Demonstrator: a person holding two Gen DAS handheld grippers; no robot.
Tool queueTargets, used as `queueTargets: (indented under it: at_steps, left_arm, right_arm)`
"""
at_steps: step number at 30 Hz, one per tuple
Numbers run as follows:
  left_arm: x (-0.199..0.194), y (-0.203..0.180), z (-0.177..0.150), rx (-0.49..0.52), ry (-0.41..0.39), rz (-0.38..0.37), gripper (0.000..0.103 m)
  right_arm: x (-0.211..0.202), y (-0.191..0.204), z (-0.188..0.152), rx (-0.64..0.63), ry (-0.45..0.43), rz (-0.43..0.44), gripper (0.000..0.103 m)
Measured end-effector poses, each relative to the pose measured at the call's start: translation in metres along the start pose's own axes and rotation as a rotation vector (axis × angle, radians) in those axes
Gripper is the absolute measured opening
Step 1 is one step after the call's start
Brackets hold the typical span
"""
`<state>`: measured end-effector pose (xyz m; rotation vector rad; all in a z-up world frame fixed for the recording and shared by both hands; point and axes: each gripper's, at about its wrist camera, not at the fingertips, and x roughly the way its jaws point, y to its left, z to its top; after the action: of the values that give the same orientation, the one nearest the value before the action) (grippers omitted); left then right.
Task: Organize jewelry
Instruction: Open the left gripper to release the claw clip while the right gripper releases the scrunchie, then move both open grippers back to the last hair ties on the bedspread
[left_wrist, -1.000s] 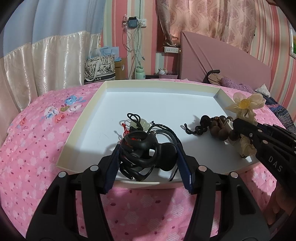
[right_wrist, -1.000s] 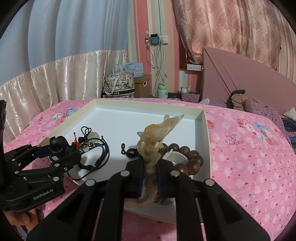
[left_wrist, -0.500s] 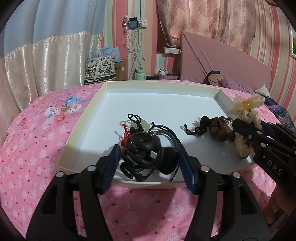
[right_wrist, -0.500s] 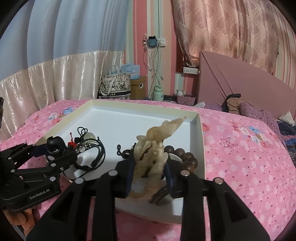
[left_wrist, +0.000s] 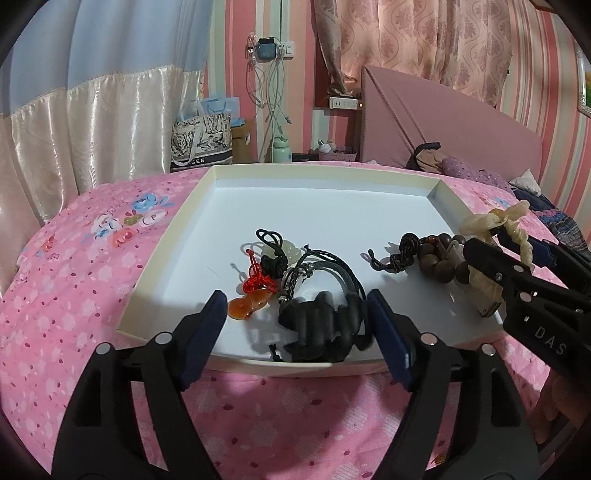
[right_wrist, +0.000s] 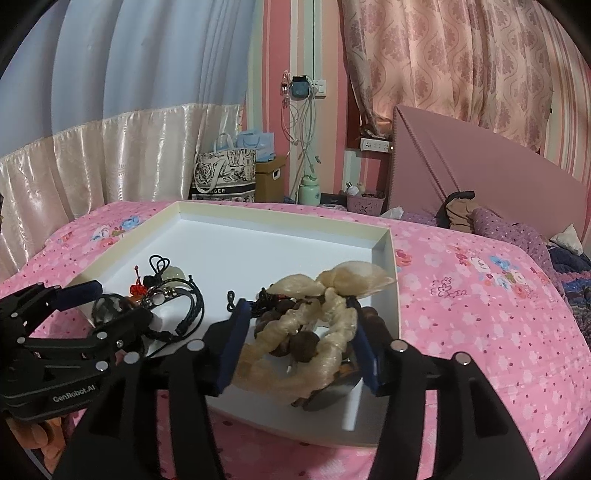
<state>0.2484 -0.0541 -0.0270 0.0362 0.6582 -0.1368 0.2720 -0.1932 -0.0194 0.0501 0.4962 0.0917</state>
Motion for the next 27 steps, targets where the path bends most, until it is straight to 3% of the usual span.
queueTargets:
  at_steps: [9,22,27]
  left_arm:
    - [0.001,0.000,0.001,0.001,-0.008,0.004,0.085]
    - [-0.005,-0.001,0.001,0.000,-0.045,0.011,0.099]
    - [-0.011,0.007,0.001,-0.043,-0.063,-0.032,0.100]
  right_arm:
    - [-0.003,-0.003,0.000,0.012,-0.002,-0.004,0.071]
    - [-0.006,-0.013,0.001,0.048,0.007,0.026,0.076]
    - [-0.009,-0.028,-0.001,0.094,0.024,0.064,0.081]
